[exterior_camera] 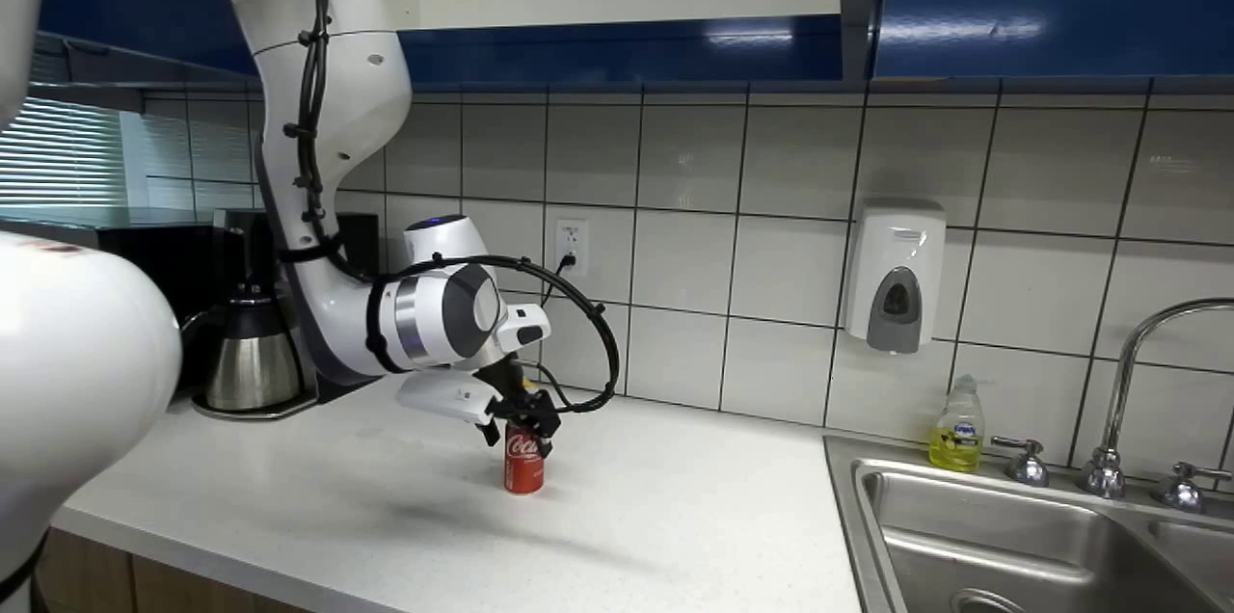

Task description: Put the can in the top cabinet

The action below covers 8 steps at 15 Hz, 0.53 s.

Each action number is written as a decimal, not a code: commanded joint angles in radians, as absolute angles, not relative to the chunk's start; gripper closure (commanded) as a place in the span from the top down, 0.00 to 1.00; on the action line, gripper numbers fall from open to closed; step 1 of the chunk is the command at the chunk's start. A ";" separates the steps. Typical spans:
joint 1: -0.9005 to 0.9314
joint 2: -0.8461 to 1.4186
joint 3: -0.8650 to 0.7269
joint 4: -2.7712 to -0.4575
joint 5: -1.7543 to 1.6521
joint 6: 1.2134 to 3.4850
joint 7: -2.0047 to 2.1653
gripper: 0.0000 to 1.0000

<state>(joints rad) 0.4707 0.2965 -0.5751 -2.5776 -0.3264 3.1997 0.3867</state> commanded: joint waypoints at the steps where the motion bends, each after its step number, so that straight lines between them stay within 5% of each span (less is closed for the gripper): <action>1: 0.506 0.320 -0.606 -2.565 -0.317 3.228 0.411 1.00; 7: 0.514 0.335 -0.605 -2.557 -0.308 3.234 0.412 1.00; 8: 0.515 0.339 -0.605 -2.554 -0.308 3.236 0.410 0.86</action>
<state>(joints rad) 0.4958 0.3162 -0.5920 -2.5696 -0.3191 3.2167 0.3924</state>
